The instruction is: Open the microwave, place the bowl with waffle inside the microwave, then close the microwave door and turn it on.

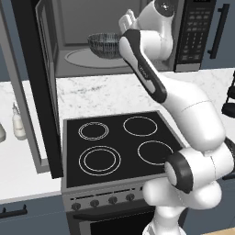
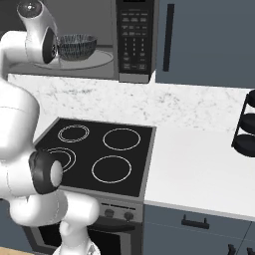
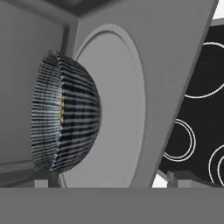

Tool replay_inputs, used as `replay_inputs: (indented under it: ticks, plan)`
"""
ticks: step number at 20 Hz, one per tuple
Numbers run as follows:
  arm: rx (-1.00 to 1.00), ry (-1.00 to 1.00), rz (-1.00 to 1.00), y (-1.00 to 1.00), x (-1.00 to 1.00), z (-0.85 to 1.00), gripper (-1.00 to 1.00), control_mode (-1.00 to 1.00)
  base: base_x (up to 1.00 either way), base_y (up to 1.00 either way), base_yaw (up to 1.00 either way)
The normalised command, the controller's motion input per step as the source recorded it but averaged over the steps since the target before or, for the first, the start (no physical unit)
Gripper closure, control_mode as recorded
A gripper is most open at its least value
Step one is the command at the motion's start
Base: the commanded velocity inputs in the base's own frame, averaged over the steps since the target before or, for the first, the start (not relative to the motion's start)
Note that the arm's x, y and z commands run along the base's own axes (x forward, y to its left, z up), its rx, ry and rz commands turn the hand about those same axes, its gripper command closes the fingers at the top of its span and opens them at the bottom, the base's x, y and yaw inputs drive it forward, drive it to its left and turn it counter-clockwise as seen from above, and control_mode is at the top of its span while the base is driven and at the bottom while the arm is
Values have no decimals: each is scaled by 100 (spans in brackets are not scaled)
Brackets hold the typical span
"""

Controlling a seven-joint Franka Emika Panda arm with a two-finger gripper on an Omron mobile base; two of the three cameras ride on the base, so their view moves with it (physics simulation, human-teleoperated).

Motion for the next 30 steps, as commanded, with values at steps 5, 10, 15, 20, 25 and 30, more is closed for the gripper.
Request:
replay_inputs:
  ticks: [5,10,15,20,25,30]
  plan:
    - [-1,-9,0,4,-100,-16,-100,-100,0,0,0]
    - [-15,-14,6,19,-98,-21,-100,-100,0,0,0]
    - [-25,-20,6,29,-67,-41,-100,-100,0,0,0]
    - [-25,-22,9,17,-25,-36,-100,-100,0,0,0]
    - [-22,-21,15,9,-31,-42,-100,-100,0,0,0]
    - [-22,-24,12,74,-32,-24,-100,-100,0,0,0]
